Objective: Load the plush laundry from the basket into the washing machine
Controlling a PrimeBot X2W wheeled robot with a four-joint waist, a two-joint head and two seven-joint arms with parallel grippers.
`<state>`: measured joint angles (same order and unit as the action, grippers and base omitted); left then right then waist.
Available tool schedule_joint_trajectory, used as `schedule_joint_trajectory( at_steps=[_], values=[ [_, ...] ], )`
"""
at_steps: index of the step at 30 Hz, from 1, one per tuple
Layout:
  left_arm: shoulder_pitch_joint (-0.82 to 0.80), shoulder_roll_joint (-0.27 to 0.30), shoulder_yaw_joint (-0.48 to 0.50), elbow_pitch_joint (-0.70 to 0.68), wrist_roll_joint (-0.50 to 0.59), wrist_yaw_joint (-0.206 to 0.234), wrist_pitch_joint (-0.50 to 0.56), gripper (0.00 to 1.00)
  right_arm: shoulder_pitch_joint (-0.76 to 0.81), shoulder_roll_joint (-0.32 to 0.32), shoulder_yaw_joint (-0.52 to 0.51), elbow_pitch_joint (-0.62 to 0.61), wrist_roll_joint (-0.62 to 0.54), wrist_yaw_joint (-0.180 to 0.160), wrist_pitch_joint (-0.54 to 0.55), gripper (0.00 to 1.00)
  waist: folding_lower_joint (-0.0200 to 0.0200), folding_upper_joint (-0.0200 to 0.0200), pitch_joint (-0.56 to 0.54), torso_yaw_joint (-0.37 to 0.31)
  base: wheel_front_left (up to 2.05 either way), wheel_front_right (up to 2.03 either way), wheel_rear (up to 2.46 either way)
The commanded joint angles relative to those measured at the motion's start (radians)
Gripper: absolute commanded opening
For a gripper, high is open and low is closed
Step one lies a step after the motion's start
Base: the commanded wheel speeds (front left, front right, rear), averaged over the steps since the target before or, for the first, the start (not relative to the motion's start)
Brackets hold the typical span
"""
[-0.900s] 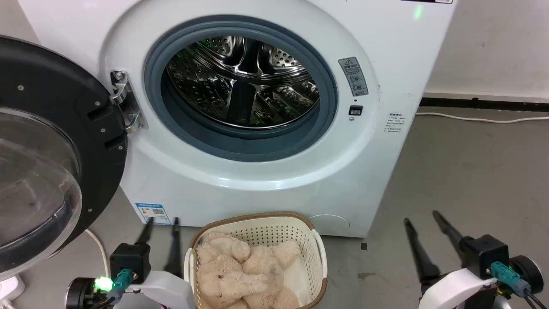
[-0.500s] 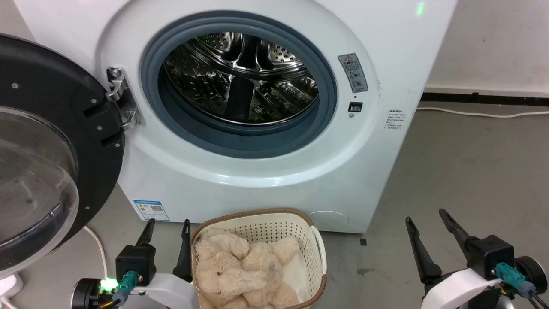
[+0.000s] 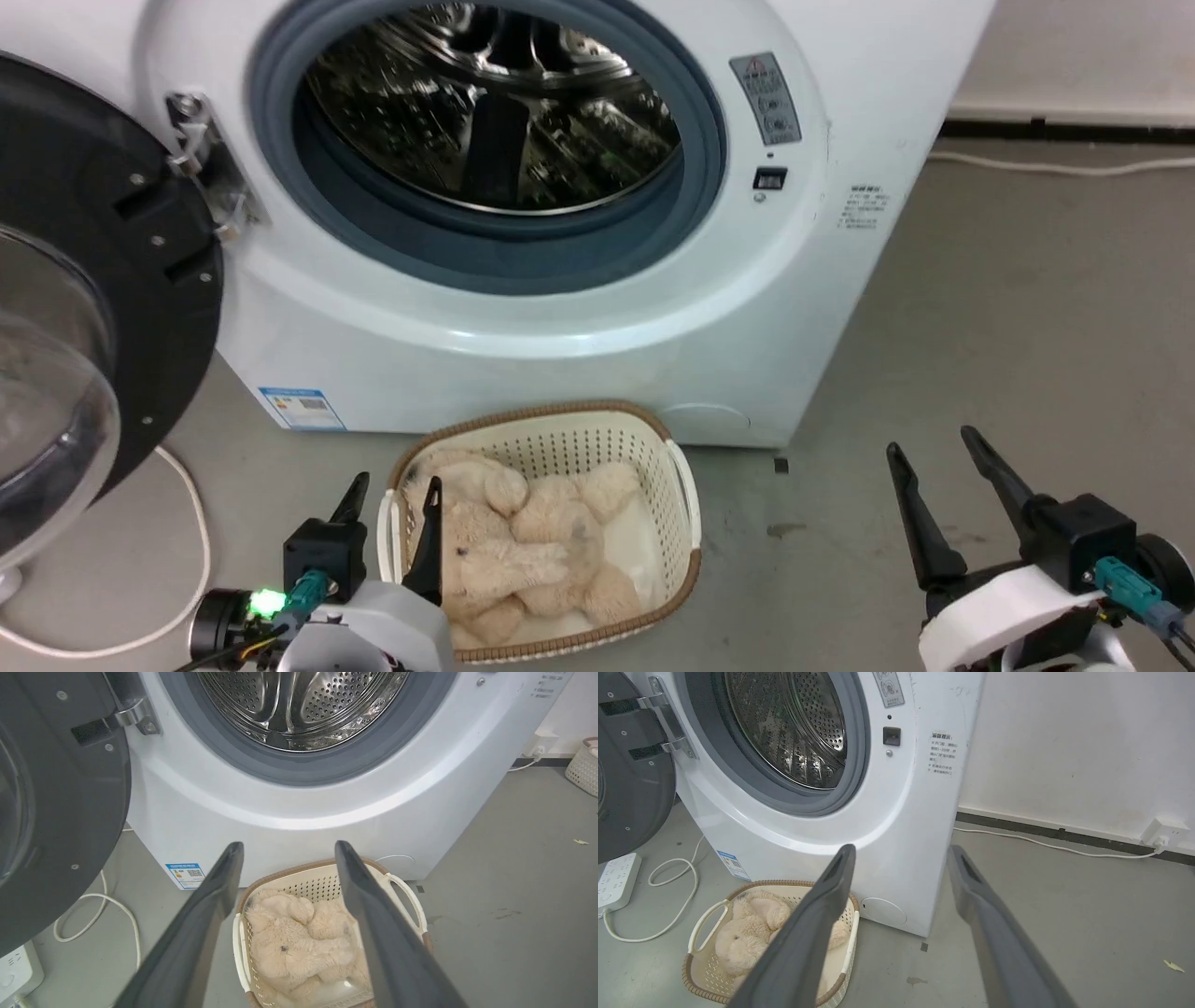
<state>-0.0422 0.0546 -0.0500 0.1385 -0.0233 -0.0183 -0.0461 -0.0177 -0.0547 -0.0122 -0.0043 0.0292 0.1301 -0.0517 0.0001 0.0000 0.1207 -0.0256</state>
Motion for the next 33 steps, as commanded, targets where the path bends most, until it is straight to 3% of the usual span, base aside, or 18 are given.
schedule_joint_trajectory(
  at_steps=[1,14,33],
  values=[
    [-0.030,0.010,-0.004,0.029,-0.011,-0.005,-0.005,1.00,-0.023,0.001,0.000,-0.004,0.007,0.000,-0.013,1.00,-0.0001,0.0000,0.029,-0.010,0.00,0.00,0.00],
    [-0.129,0.050,-0.042,0.186,-0.046,-0.025,0.029,1.00,-0.062,0.002,-0.001,-0.009,0.040,0.000,-0.038,1.00,-0.0001,0.0000,0.134,-0.045,0.00,0.00,0.00],
    [-0.288,0.147,-0.197,0.413,-0.134,-0.045,0.129,1.00,-0.116,0.002,-0.010,0.007,0.116,0.000,-0.077,1.00,-0.0001,0.0000,0.300,-0.116,0.00,0.00,0.00]
  ],
)
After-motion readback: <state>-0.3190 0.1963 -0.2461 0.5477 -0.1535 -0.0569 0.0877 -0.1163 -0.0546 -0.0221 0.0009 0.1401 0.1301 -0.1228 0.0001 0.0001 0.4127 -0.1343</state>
